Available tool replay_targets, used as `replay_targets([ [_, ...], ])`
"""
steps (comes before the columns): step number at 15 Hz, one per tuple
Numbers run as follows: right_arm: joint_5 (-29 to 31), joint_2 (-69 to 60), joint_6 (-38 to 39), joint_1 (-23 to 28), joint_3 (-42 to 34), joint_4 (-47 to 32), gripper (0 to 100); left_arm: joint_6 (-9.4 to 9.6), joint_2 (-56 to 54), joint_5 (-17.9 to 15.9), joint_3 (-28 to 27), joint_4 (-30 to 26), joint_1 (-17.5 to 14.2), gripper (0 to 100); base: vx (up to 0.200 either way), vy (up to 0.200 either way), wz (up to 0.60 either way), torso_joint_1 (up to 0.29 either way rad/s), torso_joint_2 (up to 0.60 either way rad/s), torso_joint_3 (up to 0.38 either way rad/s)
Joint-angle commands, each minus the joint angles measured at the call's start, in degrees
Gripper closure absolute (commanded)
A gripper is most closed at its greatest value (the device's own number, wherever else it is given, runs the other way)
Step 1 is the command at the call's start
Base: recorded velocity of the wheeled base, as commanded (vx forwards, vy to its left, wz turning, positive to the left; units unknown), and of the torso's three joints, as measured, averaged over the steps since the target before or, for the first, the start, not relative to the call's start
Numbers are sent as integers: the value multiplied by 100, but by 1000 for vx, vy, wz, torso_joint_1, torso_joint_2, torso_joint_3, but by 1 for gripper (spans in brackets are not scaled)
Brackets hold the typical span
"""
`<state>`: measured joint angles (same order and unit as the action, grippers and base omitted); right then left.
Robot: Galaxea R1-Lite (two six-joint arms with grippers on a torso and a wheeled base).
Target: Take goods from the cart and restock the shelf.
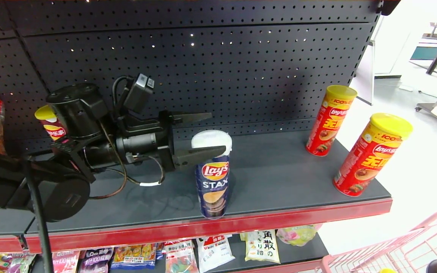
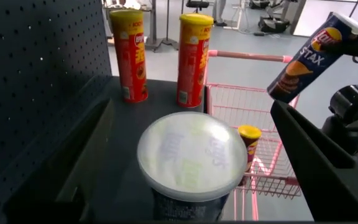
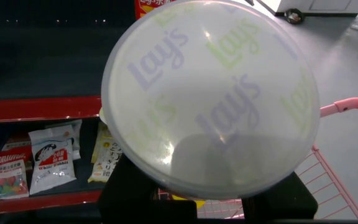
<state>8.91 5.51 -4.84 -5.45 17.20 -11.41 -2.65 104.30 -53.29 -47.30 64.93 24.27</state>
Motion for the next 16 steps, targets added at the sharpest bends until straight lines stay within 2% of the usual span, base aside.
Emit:
replay_targets([
  [1,-3,11,1,0,-15,-2,100,-61,-182,2,-25,2,-63,0,0,0,0,0,0,0],
  [3,-3,11,1,0,-68,-2,100,-131,-323,284,-16,-6,-80,0,0,0,0,0,0,0],
  [5,-3,11,-8,0,-68,-2,100,-131,-507,1620,1,-15,-80,0,0,0,0,0,0,0],
  [6,-3,11,-8,0,-59,-2,100,-140,-551,2094,10,-24,-80,0,0,0,0,0,0,0],
  [7,-21,29,-8,-9,-41,-2,100,-140,-701,3087,10,-94,-89,0,0,0,0,0,0,0],
  [8,-47,64,-8,-9,-33,-2,100,-140,-885,3738,54,-349,-116,0,0,0,0,0,0,0],
  [9,-65,117,-26,-9,-15,-2,100,-131,-1237,4318,19,-938,-168,0,0,0,0,0,0,0],
  [10,-65,161,-105,-9,3,-2,100,-131,-1562,4617,-25,-1571,-212,0,0,0,0,0,0,0],
  [11,-74,275,-281,-18,64,-2,100,-122,-2160,4748,-60,-2757,-327,0,0,0,0,0,0,0],
  [12,-74,442,-395,-9,152,-2,100,-96,-2749,4740,-51,-3918,-397,0,0,0,0,0,0,0],
  [13,-74,644,-483,0,240,-2,100,-96,-3267,4731,-25,-4849,-406,0,0,0,0,0,0,0],
  [14,-3,899,-650,18,380,-2,100,-96,-3970,4687,1,-6132,-397,0,0,0,0,0,0,0],
  [15,-47,1066,-808,62,451,-2,100,-96,-4577,4555,10,-7073,-397,0,0,0,0,0,0,0],
  [16,-162,1189,-826,0,389,42,100,-96,-5087,4432,45,-7741,-397,0,0,0,0,0,0,0],
])
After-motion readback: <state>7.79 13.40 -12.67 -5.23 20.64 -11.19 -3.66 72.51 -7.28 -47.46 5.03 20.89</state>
